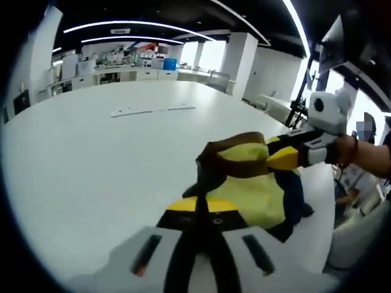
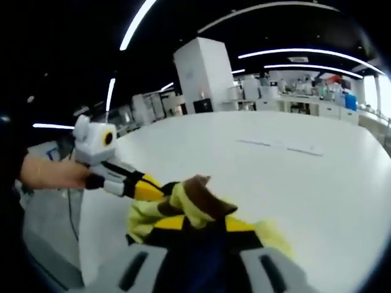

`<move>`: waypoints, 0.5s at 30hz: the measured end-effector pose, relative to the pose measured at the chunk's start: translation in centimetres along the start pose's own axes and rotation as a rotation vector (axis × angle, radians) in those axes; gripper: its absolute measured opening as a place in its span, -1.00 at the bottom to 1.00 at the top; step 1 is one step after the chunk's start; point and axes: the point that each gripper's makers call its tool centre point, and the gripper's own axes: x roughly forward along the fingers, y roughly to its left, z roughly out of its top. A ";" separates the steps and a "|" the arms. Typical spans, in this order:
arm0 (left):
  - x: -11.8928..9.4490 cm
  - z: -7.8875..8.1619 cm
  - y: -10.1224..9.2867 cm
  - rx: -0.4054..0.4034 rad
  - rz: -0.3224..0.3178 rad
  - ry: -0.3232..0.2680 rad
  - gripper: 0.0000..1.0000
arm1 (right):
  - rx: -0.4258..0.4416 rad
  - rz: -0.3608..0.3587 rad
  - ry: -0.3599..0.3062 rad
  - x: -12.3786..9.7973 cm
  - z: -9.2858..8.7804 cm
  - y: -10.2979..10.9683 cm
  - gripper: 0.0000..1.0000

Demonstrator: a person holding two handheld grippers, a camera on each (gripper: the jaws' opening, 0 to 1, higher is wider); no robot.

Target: Fold the garment on the visible template until the final outline fits inside the template.

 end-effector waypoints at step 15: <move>-2.8 0.8 -1.0 0.064 0.040 -0.026 -1.00 | -0.193 0.041 -0.014 0.0 3.4 3.5 -0.98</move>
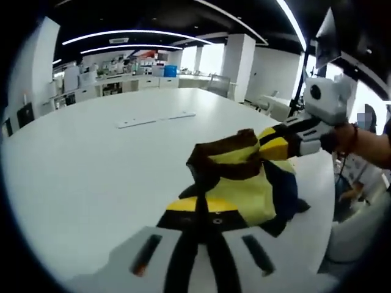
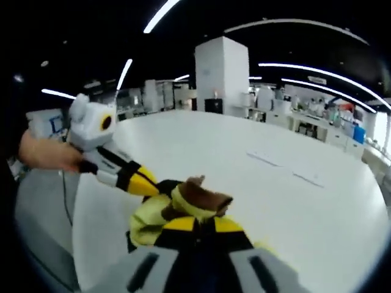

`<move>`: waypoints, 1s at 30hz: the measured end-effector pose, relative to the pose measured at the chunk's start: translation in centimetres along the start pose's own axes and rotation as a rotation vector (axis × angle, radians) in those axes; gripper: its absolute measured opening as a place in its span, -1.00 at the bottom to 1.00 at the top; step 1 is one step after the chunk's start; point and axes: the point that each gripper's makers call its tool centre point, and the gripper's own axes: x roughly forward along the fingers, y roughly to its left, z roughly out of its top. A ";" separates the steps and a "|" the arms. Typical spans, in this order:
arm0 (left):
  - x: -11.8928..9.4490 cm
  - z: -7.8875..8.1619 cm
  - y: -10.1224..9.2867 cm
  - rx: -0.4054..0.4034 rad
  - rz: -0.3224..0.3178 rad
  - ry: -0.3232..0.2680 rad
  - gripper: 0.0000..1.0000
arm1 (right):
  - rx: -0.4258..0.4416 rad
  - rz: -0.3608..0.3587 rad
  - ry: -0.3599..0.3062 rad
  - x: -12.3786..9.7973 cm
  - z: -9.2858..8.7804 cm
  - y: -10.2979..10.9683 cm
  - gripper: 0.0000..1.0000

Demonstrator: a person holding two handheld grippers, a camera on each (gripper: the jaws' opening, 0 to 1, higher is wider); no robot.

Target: Fold the garment on the visible template until the final outline fits inside the template.

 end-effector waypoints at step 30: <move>-1.1 -2.7 1.1 -0.085 0.025 0.021 -1.00 | -0.042 0.202 0.077 3.7 -1.3 8.1 -0.81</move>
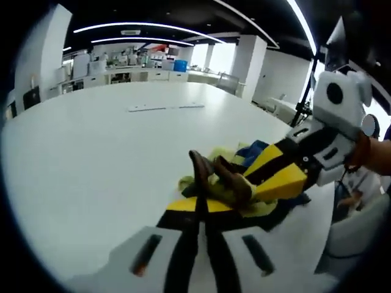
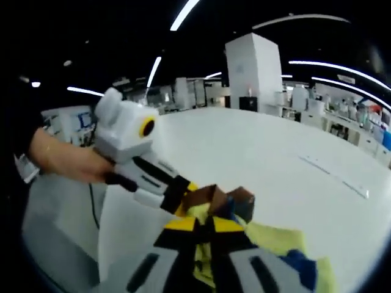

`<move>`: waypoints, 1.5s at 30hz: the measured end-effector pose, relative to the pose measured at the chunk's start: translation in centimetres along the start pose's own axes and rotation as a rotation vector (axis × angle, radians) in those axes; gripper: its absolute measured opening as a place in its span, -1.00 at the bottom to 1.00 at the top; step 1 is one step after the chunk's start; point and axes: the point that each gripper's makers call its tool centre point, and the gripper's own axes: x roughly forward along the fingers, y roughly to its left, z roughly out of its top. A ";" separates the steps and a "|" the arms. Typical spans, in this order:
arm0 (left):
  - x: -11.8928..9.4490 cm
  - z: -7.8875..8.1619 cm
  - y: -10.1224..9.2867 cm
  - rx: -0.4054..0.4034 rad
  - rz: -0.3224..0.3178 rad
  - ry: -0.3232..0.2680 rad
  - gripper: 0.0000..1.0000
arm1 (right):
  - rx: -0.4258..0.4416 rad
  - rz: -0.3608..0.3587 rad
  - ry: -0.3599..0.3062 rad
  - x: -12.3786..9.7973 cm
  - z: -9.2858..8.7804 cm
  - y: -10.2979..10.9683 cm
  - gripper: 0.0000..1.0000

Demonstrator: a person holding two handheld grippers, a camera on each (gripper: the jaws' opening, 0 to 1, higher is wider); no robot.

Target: Fold the garment on the visible template until the final outline fits inside the template.

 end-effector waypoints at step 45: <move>-2.9 1.9 0.7 -0.050 0.065 -0.072 -1.00 | 0.161 -0.269 -0.029 -6.1 -0.9 -7.9 -1.00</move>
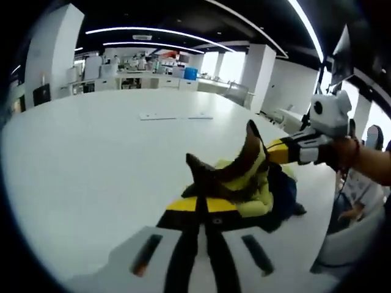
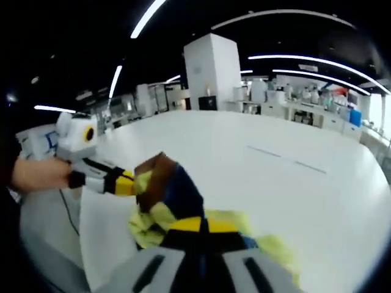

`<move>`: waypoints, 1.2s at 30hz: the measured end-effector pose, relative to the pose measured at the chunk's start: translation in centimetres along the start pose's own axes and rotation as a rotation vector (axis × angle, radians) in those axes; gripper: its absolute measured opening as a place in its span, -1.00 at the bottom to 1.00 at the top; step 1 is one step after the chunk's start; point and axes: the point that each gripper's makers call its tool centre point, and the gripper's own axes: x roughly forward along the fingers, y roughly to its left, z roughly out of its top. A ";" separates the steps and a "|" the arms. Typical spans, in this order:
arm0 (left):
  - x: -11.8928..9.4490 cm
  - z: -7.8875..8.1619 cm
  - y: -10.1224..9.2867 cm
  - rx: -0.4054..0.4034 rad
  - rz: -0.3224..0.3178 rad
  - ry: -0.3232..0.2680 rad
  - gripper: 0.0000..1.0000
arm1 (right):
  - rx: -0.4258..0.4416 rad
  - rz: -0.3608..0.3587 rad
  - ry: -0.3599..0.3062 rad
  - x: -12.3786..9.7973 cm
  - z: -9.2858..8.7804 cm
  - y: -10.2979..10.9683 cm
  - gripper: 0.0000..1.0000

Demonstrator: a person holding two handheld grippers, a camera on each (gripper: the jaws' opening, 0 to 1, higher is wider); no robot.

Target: Fold the garment on the visible template until the final outline fits inside the template.

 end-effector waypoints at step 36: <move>5.4 14.2 5.8 -0.048 0.119 -0.283 -1.00 | -0.005 -0.320 -0.072 -2.5 8.3 -15.1 -1.00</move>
